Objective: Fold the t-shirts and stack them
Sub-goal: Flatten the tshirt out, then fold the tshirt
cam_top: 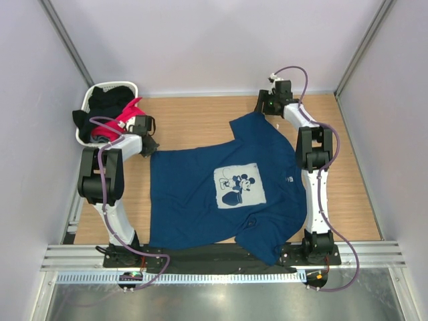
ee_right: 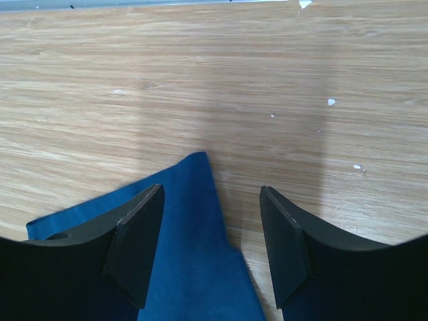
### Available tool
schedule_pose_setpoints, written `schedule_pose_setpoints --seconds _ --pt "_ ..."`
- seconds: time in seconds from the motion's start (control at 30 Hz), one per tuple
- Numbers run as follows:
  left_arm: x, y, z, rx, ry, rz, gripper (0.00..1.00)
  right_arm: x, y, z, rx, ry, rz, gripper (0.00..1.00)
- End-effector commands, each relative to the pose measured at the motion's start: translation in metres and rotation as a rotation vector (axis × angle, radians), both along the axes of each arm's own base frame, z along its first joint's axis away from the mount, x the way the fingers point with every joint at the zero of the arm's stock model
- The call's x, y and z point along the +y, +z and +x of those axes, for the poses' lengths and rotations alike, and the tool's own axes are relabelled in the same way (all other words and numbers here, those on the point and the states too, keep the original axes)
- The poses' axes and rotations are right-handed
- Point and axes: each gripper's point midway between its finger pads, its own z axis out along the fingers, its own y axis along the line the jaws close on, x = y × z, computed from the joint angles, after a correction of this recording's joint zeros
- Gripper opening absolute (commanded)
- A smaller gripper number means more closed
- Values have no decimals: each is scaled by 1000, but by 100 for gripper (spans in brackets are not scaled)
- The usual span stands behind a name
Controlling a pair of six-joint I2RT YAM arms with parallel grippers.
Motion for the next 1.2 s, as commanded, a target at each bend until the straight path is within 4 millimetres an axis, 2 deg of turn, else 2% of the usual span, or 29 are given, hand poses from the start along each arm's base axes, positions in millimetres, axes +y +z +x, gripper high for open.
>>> schedule_pose_setpoints --seconds 0.0,0.3,0.57,0.6,0.83,0.93,1.1,1.13,1.17 --pt "0 -24 -22 91 -15 -9 0 8 -5 -18 63 30 -14 65" --pt "-1 -24 -20 89 -19 -9 0 8 -7 -13 77 24 -31 61" --pt "0 -24 -19 90 -24 -7 0 26 -11 -7 68 37 -19 59" --pt "-1 -24 -19 91 -29 -9 0 27 -16 -6 73 33 -20 58" --pt "-2 -27 -18 105 -41 -12 0 23 -20 -3 80 -3 -27 49" --pt "-2 -27 -18 105 -41 -12 0 20 -20 -2 82 -17 -32 38" --pt "-5 -27 -15 106 -60 -20 0 17 -18 1 69 -38 -42 6" --pt "-7 -27 -14 104 -69 -24 0 16 -15 2 62 -42 -46 1" --pt "-10 -26 -12 99 -86 -36 0 15 -9 5 44 -44 -47 1"
